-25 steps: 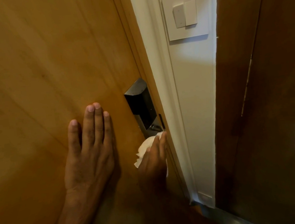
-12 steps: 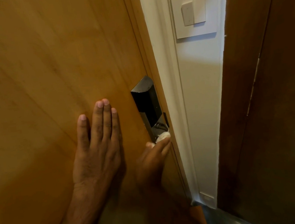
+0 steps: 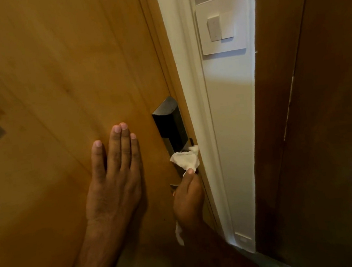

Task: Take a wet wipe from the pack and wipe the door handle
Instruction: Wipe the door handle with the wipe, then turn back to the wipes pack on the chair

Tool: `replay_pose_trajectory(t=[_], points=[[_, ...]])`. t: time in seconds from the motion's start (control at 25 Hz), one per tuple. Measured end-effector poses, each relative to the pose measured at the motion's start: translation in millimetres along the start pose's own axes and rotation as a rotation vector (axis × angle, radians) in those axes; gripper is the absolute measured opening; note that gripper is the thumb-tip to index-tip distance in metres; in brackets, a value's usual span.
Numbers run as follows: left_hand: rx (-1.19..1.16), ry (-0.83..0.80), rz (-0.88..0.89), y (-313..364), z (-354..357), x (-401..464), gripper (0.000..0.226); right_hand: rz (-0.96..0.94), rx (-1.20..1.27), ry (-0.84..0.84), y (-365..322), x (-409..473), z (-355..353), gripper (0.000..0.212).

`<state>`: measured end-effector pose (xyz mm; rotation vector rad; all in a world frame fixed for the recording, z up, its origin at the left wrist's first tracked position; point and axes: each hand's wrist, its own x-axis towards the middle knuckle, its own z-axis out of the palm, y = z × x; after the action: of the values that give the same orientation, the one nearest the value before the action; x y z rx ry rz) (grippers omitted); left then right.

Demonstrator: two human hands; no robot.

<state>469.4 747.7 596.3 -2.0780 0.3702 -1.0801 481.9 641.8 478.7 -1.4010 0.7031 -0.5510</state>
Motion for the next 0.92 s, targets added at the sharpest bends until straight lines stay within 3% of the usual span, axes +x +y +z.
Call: replay_pose_trajectory(t=[0.12, 0.24, 0.4, 0.6, 0.72, 0.8, 0.92], points=[[-0.005, 0.021, 0.007, -1, 1, 1, 0.065, -0.037, -0.178, -0.123, 34, -11, -12, 0.057], [-0.005, 0.034, 0.019, -1, -1, 1, 0.065, 0.173, -0.567, -0.310, 61, 18, -47, 0.031], [-0.103, 0.034, 0.034, -2, 3, -1, 0.064, 0.193, -0.503, -0.170, 41, 58, -113, 0.031], [-0.442, 0.005, -0.126, 35, -17, 24, 0.067, 0.139, -0.384, -0.067, -26, 103, -209, 0.070], [-0.640, 0.008, -0.028, 91, -61, 59, 0.075, 0.070, -0.314, -0.038, -67, 119, -265, 0.056], [-0.770, 0.016, 0.099, 135, -104, 83, 0.076, -0.097, -0.410, 0.098, -90, 120, -319, 0.032], [-0.950, 0.029, 0.268, 200, -177, 109, 0.076, -0.328, -0.576, 0.241, -112, 112, -401, 0.022]])
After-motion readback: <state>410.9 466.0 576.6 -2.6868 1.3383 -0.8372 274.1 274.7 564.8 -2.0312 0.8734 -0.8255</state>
